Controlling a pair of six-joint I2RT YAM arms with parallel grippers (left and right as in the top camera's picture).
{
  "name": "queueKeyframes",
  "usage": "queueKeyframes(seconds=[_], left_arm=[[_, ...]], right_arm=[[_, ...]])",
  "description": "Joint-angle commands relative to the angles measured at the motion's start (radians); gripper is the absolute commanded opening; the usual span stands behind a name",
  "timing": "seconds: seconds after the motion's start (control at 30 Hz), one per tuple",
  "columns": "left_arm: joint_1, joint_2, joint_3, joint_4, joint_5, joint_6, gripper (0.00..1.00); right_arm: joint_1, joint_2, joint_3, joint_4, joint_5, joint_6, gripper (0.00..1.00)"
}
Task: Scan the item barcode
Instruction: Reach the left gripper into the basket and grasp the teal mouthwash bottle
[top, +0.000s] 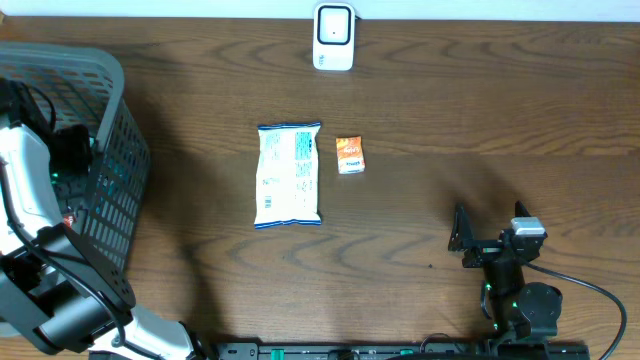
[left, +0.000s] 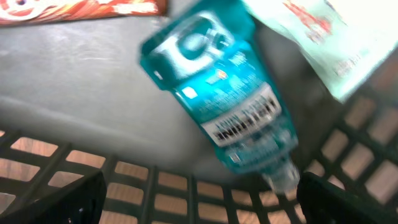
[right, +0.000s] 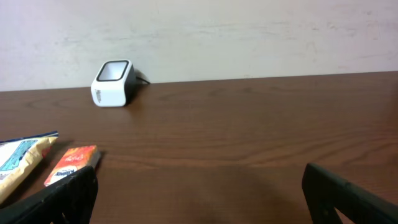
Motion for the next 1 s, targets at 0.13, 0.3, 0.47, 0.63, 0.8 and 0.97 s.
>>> queueKeyframes(seconds=[0.13,0.3,0.47,0.63,0.8,0.97], left_arm=[[0.0,0.06,-0.017,0.051,-0.085,-0.203,0.98],[0.0,0.133,-0.017,0.064,-0.084,-0.265,0.98],[0.0,0.213,-0.017,0.113,-0.07,-0.3,0.98],[0.0,0.258,-0.017,0.131,-0.058,-0.3,0.98],[0.0,0.28,-0.018,0.122,-0.058,-0.273,0.82],[0.001,0.28,-0.018,0.118,-0.056,-0.222,0.69]], right_arm=[[0.008,-0.005,-0.002,-0.002,0.002,0.012,0.99],[0.008,-0.005,-0.002,-0.002,0.002,0.012,0.99],[0.008,-0.005,-0.002,-0.002,0.002,0.012,0.99],[0.008,-0.005,-0.002,-0.002,0.002,0.012,0.99],[0.008,-0.005,-0.002,-0.002,0.002,0.012,0.99],[0.008,-0.005,-0.002,-0.002,0.002,0.012,0.99]])
